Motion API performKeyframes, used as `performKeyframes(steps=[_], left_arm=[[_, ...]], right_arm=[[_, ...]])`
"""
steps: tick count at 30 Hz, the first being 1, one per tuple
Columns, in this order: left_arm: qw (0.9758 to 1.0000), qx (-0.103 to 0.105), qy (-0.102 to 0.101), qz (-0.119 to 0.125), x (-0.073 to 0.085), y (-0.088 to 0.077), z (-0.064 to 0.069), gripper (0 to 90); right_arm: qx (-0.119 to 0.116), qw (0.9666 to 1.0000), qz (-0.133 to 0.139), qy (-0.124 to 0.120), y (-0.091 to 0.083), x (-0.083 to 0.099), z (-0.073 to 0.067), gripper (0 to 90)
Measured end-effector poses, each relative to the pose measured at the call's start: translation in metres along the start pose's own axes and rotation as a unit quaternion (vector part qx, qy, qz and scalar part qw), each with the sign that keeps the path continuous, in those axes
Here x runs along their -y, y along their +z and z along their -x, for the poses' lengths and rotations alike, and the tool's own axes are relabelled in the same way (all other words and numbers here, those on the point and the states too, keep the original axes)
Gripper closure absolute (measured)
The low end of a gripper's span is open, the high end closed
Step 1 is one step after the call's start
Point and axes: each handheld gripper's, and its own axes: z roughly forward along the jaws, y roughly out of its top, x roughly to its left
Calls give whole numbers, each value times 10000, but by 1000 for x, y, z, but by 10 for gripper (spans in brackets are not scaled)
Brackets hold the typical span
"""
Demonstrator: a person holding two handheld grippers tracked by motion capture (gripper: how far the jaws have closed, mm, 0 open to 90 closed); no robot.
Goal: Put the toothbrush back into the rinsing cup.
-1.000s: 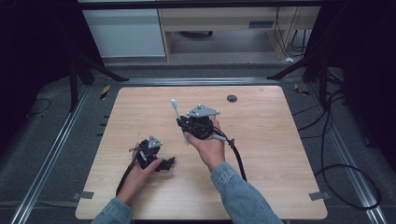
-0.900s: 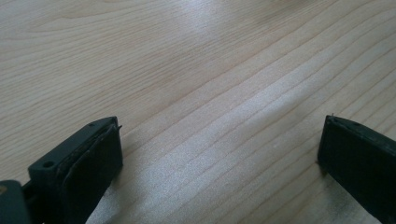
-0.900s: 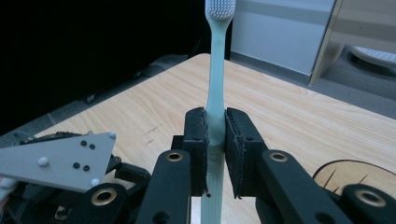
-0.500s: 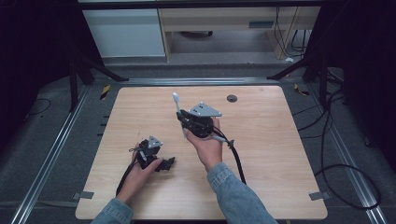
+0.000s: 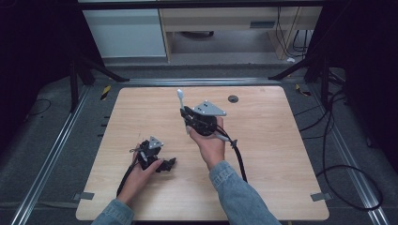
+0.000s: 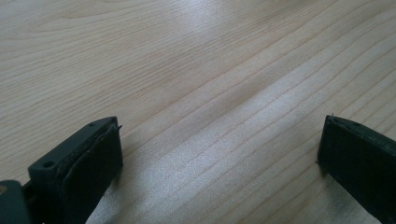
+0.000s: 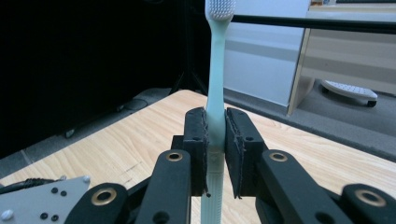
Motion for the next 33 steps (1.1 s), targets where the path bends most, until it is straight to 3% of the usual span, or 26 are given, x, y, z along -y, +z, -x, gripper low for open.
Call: performKeyframes(steps=[9,18,33], left_arm=[[10000,-2,4,-2,0,0,0,0],[10000,-2,3,0,0,0,0,0],[10000,1,11,-9,0,0,0,0]], right_arm=[[171,9992,352,-61,3,0,1,792],[312,9981,518,-139,7,2,8,792],[380,9973,563,-284,8,6,14,792]])
